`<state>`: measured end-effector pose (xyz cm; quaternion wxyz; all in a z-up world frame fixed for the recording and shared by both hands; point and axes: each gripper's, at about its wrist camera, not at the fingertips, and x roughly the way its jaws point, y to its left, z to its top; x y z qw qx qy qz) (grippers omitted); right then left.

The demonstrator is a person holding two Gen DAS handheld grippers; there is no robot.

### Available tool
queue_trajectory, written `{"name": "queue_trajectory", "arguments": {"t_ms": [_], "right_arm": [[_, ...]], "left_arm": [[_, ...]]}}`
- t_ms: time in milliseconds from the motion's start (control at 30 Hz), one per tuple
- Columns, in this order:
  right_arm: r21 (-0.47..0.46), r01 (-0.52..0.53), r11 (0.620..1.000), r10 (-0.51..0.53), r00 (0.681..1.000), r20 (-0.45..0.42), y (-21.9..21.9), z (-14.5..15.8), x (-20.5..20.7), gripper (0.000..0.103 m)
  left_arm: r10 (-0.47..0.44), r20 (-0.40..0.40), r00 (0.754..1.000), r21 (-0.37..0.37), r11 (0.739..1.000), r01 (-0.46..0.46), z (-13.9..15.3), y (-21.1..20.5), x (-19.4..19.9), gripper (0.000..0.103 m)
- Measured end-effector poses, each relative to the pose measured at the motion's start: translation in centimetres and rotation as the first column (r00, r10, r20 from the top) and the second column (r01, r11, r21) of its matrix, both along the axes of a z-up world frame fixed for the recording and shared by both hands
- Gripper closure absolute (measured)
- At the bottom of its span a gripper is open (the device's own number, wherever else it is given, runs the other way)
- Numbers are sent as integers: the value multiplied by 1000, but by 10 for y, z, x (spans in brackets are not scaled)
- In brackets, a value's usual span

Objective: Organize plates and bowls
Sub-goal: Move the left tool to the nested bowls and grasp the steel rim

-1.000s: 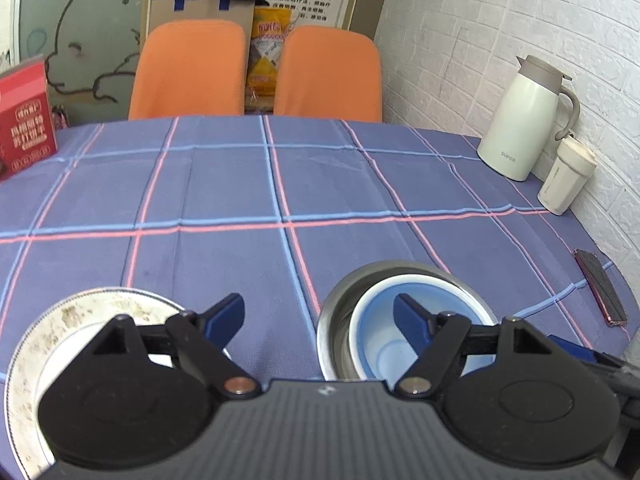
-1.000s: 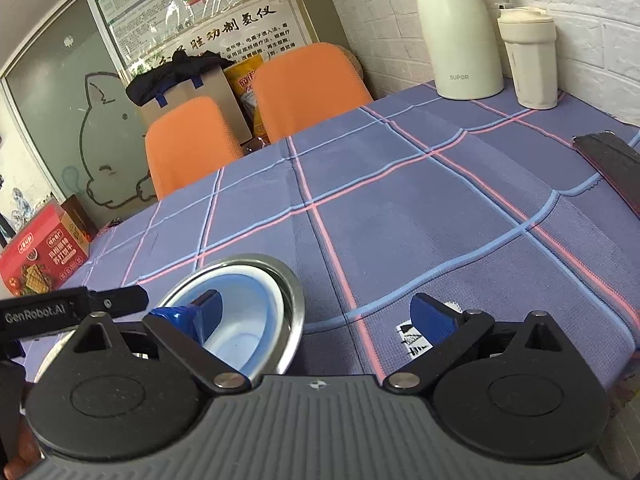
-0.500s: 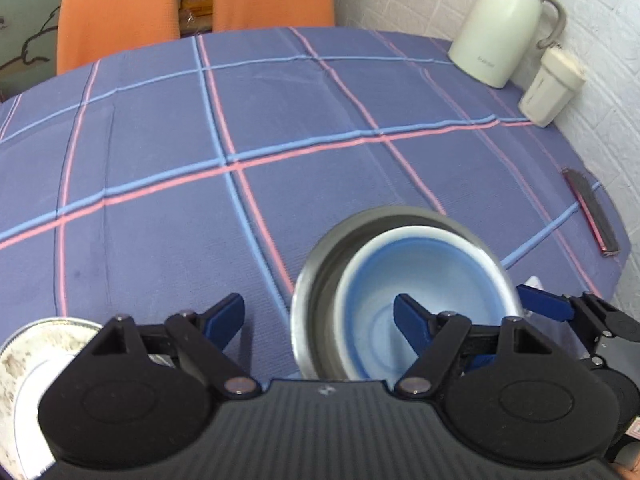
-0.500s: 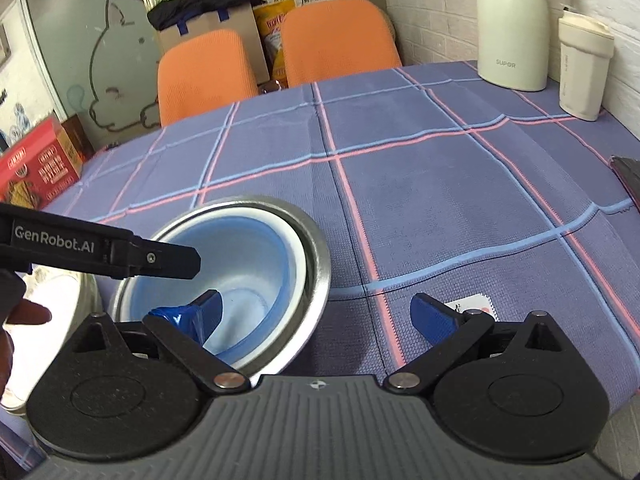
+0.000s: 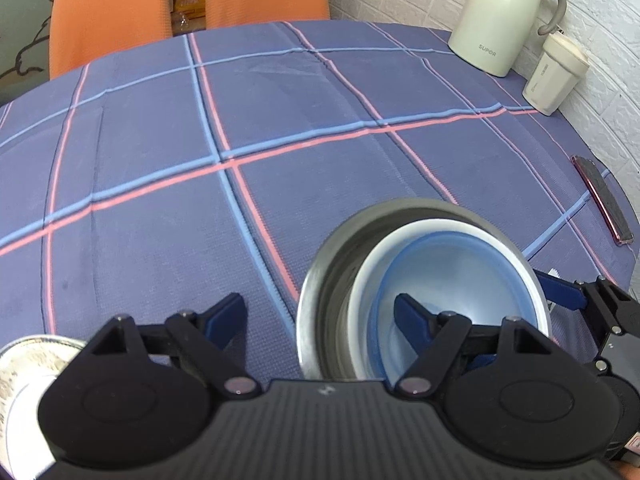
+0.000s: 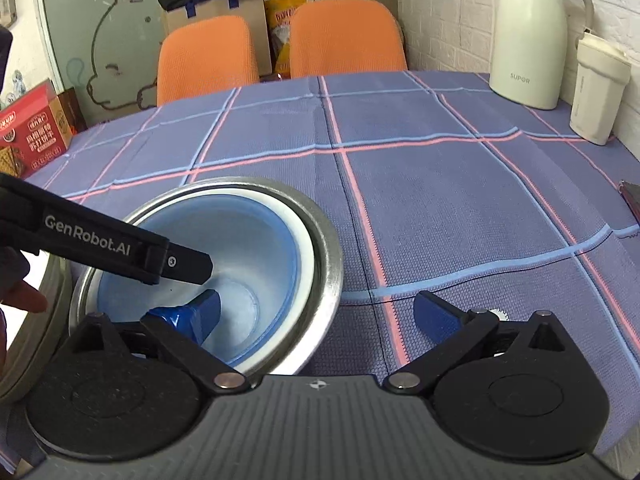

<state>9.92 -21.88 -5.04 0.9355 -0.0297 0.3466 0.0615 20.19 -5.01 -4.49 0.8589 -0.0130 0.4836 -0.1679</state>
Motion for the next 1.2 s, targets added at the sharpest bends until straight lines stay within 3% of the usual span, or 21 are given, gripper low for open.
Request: {"name": "queue_trajectory", "arguments": {"t_ms": [133,233,433,767,933,1200], "right_arm": [[-13,20,1000,-20,998,-63,6,6,5,13],[55,-31,998,36,995,-96,12,9,8,14],[-50,6,999,-13,991,-130,17,8,13,13],[-34,20,999,-23,996,-91,16,4,7,12],[-18,36,999,-38,993,-114,16,9,3,13],[1,0,1000,0,997,-74,12,5,-3,16]], "left_arm": [[-13,16,1000,32,999,13,-1,-5,-2,26],[-22,20,1000,38,999,21,-1,-6,-2,26],[-19,30,999,46,999,18,-3,-8,-3,24],[-12,19,1000,64,998,10,-4,-11,-1,15],[-26,20,999,57,998,25,-4,-8,-3,15],[-51,42,998,32,998,49,-4,-8,-9,15]]}}
